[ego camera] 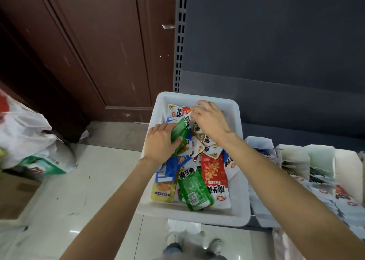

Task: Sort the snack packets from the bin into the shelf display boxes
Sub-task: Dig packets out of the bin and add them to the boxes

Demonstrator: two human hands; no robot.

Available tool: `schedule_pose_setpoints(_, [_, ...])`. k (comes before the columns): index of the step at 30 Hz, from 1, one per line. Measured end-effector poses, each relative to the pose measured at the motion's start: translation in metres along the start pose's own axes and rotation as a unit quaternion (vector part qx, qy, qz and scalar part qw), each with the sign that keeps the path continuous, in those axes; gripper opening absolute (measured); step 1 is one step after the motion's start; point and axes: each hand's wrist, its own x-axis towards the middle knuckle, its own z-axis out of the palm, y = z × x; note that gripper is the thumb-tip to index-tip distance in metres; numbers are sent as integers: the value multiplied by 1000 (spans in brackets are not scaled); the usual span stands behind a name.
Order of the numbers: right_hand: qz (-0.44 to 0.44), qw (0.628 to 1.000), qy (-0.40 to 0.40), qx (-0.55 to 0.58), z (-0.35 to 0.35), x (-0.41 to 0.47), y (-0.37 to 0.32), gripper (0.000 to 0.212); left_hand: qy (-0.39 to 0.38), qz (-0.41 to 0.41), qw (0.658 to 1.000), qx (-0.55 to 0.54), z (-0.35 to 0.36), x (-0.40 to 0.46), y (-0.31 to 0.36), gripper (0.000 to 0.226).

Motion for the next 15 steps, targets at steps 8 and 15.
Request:
schedule_pose_setpoints(8, [260,839,105,465,-62,-45,4,22,-68,-21,928,-366,-28,3,17,5])
schedule_pose_setpoints(15, [316,710,50,627,-86,-113,12,12,-106,7,882,-460,-52,-12,63,13])
